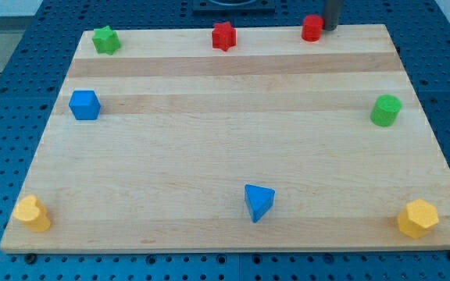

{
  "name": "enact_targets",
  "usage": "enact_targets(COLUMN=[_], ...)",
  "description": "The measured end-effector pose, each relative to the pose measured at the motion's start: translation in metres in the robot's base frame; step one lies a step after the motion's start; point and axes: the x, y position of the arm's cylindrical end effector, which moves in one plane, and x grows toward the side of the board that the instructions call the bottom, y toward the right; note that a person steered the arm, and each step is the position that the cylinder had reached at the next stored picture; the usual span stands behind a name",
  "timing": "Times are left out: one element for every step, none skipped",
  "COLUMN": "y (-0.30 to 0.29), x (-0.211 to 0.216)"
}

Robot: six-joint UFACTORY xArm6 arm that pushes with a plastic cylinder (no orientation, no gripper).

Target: Move the red circle closer to the red star

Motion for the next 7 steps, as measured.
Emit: enact_targets(y=[-0.017,-0.026,-0.027,-0.049,-0.059,-0.039,-0.055], x=[0.0,0.002,0.017,0.029,0.025,0.001,-0.001])
